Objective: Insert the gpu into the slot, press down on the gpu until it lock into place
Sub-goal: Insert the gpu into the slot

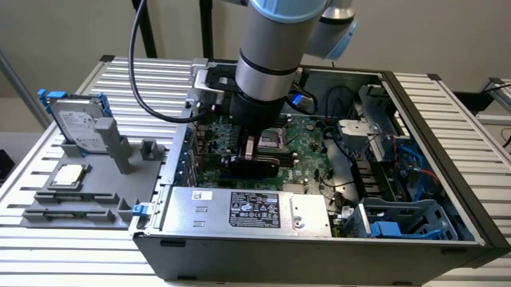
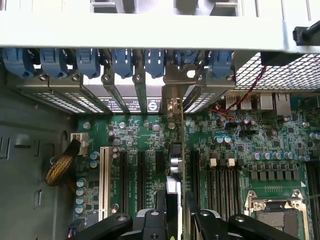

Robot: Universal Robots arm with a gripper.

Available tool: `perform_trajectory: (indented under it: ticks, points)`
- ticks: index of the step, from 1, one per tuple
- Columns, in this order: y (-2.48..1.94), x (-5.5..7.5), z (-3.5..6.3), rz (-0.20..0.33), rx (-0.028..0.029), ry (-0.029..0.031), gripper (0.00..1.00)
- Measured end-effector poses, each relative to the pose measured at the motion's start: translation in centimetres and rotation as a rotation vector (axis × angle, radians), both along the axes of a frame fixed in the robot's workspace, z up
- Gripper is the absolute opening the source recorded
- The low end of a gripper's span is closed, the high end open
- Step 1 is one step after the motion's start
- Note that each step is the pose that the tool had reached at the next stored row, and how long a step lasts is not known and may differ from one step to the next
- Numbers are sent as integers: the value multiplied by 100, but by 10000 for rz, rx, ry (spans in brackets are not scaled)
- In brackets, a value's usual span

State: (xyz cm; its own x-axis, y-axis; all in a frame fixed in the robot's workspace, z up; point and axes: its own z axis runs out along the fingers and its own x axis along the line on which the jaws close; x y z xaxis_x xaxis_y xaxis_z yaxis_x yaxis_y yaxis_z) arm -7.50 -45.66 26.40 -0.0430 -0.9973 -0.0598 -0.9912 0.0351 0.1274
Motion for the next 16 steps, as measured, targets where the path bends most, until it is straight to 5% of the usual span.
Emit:
perform_trajectory:
  ticks: [16]
  points:
    - [0,16,-11,1,3,20,26]
